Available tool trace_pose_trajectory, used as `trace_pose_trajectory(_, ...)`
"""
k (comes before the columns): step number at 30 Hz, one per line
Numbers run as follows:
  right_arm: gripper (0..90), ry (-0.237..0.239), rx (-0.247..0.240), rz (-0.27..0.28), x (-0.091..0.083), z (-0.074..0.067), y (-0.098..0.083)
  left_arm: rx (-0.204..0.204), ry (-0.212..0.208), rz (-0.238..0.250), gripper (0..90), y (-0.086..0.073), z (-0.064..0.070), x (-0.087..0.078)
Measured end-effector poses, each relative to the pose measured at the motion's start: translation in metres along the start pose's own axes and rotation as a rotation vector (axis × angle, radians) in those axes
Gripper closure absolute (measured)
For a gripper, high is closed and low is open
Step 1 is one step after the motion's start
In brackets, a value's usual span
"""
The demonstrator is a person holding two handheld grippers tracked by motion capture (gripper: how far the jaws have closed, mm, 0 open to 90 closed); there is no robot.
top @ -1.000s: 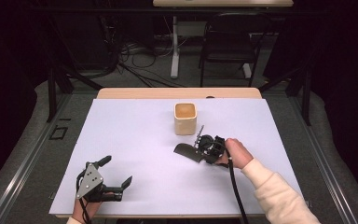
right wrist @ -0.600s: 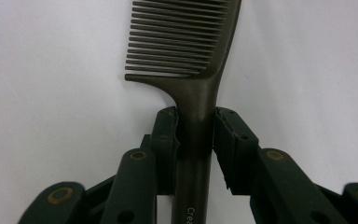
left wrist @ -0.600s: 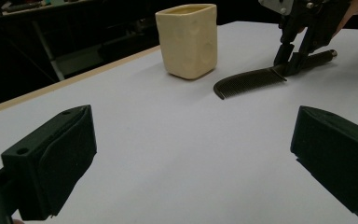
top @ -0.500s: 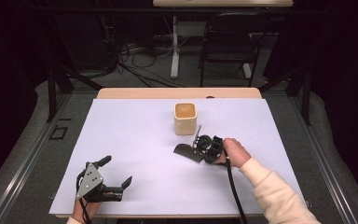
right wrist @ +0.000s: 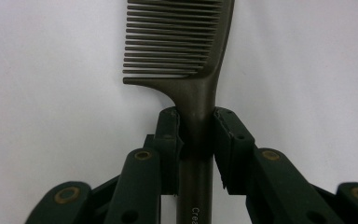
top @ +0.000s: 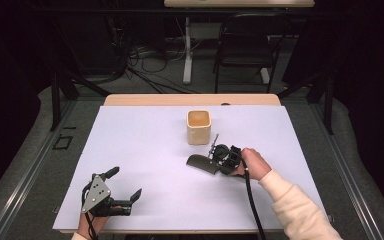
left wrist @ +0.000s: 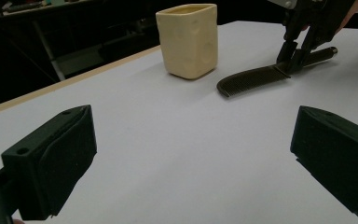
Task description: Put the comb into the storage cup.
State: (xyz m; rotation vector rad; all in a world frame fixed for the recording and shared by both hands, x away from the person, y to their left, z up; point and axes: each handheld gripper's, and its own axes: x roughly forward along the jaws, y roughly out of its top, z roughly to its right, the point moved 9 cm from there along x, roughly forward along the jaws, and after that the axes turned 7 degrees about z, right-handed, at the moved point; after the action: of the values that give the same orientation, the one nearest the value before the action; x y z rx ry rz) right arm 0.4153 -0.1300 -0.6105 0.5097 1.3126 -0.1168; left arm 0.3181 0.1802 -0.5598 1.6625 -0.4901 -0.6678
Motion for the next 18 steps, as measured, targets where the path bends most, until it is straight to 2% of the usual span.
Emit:
trace_pose_trajectory(1, 72.1, -0.002, -0.002, 0.019, 0.001, 0.0, 0.001, 0.001, 0.0, 0.0, 0.1, 0.0, 0.0, 0.0)
trace_pose_trajectory(5, 72.1, 0.0, 0.003, 0.03, -0.002, -0.001, 0.0, 0.0, 0.001, 0.0, 0.2, 0.0, 0.0, 0.0)
trace_pose_trajectory(6, 72.1, 0.004, 0.008, 0.018, -0.005, -0.001, -0.001, 0.0, 0.001, 0.0, 0.1, 0.0, 0.0, 0.0)
trace_pose_trajectory(14, 72.1, 0.003, 0.011, 0.067, -0.009, -0.001, -0.001, 0.0, 0.0, 0.0, 0.1, 0.0, 0.0, 0.0)
trace_pose_trajectory(18, 72.1, 0.008, 0.03, 0.084, -0.013, -0.001, -0.002, 0.0, 0.001, 0.001, 0.2, 0.0, 0.0, 0.0)
